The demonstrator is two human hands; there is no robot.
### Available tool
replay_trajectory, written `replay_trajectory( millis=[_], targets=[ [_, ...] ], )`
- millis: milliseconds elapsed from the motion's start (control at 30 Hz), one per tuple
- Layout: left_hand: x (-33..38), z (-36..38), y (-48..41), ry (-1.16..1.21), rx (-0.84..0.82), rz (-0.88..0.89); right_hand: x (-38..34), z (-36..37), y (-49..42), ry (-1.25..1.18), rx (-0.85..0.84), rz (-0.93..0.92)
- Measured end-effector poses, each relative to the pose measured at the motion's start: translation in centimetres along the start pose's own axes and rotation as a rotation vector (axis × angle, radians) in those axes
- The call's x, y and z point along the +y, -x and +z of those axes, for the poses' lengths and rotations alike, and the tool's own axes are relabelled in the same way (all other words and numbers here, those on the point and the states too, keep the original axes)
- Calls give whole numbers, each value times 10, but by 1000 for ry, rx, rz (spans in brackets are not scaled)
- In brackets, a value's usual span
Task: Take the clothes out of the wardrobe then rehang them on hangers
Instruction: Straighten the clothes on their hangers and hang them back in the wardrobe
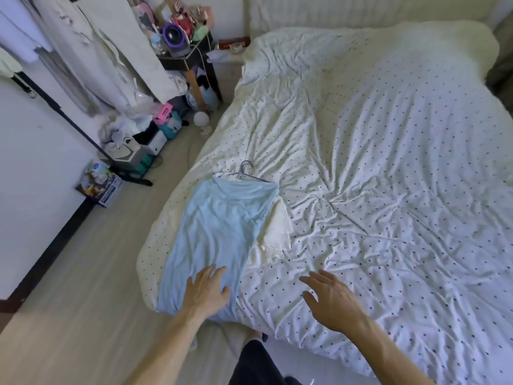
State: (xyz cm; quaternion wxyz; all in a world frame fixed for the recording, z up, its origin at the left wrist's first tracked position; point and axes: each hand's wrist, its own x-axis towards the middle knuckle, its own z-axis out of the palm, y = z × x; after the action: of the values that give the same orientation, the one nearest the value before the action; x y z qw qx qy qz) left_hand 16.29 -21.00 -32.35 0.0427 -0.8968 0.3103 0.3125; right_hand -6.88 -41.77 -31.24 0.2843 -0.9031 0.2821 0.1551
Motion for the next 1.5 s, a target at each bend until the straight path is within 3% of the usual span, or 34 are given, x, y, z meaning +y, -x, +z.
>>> replay_trajectory(
  millis=[333, 500, 800, 933, 1333, 1433, 1500],
  targets=[
    [-66, -83, -221, -61, -84, 38, -33, 7, -228, 13, -234, 164],
    [-78, -118, -359, -109, -98, 45, -37, 28, -330, 13, -267, 256],
    [-95, -131, -528, -15, 13, 6, -24, 74, -414, 18, -350, 354],
    [-102, -132, -552, -54, -27, -17, -28, 81, -420, -28, -395, 410],
    [-97, -161, -508, -77, 298, 131, -46, 48, -411, -107, -453, 450],
    [-90, -166, -477, 31, 399, 238, -59, 40, -392, -152, -449, 477],
    [-82, -171, -455, 131, 372, 227, -71, 32, -378, -256, -407, 505]
  ],
)
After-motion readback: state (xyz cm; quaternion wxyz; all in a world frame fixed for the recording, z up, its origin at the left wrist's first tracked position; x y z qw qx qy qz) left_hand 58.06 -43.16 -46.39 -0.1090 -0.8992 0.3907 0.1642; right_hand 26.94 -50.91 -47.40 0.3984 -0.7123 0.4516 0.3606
